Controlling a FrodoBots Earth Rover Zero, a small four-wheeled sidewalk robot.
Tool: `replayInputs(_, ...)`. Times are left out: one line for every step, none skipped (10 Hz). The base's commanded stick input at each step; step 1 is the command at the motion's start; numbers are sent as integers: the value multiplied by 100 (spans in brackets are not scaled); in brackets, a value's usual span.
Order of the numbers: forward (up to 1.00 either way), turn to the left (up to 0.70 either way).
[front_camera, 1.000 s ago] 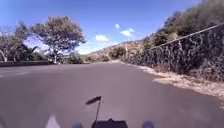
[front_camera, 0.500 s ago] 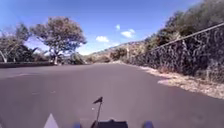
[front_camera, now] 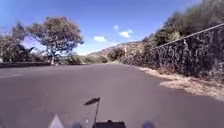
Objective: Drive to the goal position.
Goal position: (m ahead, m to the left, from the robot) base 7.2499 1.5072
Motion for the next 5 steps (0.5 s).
replayInputs(50, 0)
replayInputs(50, 0)
replayInputs(50, 0)
replayInputs(50, 0)
replayInputs(50, 0)
